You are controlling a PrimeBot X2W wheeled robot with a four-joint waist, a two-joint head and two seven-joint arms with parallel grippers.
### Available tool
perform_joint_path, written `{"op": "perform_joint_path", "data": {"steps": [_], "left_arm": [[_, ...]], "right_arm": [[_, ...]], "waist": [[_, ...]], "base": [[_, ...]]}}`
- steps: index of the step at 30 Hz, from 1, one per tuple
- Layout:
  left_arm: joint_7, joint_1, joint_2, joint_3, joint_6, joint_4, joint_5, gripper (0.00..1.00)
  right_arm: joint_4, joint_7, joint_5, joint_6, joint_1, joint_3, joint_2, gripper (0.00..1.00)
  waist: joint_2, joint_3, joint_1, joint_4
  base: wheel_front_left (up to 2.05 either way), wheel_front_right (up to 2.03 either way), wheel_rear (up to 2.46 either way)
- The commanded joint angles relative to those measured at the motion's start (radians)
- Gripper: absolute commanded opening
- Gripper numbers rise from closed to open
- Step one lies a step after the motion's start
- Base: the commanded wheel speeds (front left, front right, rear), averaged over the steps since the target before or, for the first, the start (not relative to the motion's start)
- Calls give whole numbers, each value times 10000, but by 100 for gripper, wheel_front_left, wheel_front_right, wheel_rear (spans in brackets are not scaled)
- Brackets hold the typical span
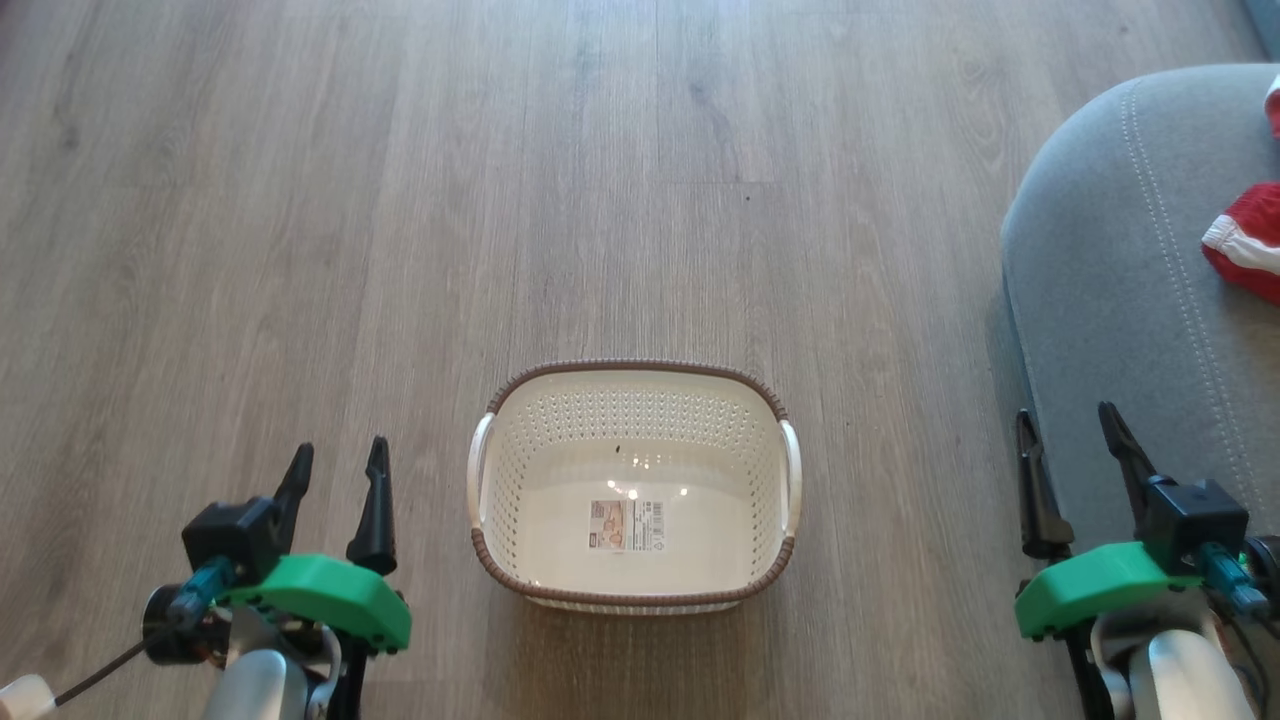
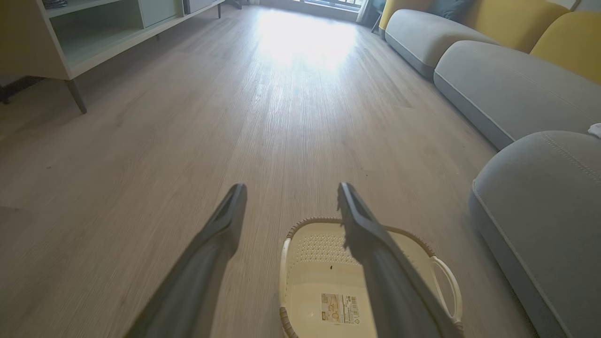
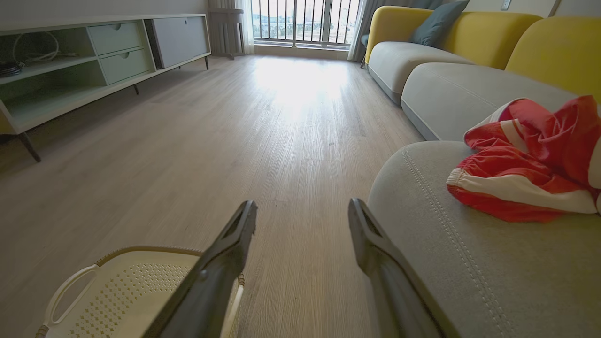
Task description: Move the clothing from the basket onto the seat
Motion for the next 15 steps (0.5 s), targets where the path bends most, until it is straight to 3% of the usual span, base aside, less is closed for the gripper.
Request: {"op": "perform_joint_path", "data": {"steps": [1,14,15], "left_arm": [[-51,-296,40,395,-32,-315,92,100],[-51,-285,-73,694,-153,-405,433,100],[2,-4,-121,330,-140,-43,346,0]], "right_arm": [[-356,-134,50,-4,-161,261,-36,100],[-425,-135,169,-4,-246,360,-33,100],[-63,0,85,0,-11,128,2,0]], "waist": [[-1,10,1,-13],[-1,-65,1,-5],[-1,-64,1,-6]], "base": [[0,0,0],[0,0,0],[0,0,0]]}}
